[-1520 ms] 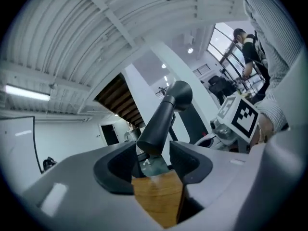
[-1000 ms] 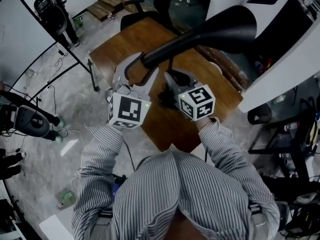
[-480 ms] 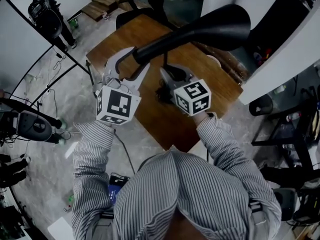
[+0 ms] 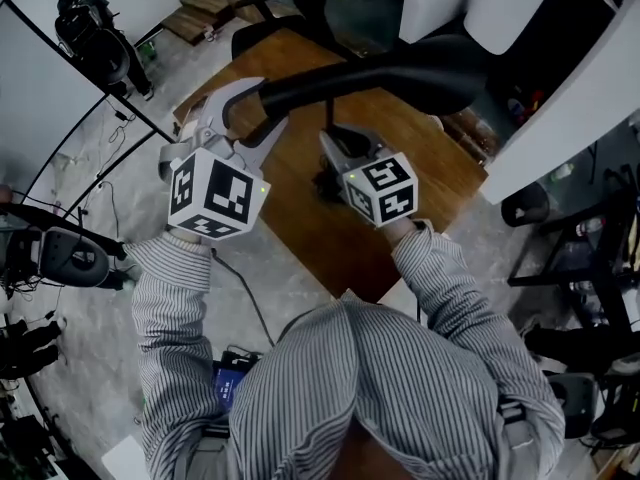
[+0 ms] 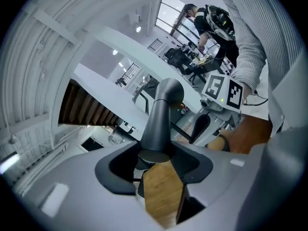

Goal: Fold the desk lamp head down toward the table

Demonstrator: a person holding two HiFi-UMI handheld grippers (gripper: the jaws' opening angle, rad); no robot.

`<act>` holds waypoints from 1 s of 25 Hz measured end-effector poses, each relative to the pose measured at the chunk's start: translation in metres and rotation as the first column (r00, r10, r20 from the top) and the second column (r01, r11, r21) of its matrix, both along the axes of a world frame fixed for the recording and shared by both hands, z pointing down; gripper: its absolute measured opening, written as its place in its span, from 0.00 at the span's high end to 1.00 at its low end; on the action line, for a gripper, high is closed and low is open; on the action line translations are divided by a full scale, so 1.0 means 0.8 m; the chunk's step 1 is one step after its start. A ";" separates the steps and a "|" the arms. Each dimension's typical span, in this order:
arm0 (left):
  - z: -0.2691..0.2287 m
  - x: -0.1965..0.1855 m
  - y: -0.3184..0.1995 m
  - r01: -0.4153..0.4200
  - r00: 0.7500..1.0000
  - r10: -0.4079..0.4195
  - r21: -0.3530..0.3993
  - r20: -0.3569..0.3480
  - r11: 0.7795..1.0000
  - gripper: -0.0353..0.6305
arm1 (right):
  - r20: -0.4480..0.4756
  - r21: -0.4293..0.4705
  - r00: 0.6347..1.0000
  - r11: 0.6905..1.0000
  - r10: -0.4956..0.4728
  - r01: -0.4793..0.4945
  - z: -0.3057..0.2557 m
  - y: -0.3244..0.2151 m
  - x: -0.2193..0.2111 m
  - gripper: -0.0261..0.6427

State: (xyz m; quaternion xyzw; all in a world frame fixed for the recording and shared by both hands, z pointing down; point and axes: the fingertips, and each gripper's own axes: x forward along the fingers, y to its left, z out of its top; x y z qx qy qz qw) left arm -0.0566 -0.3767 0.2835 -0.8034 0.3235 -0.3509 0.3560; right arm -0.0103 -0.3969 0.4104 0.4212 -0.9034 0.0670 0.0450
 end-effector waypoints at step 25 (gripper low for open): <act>-0.041 0.021 0.010 -0.090 0.870 0.114 -0.074 0.480 0.993 0.62 | 0.026 -0.003 0.995 0.995 0.101 -0.101 0.002 0.007 0.003 0.90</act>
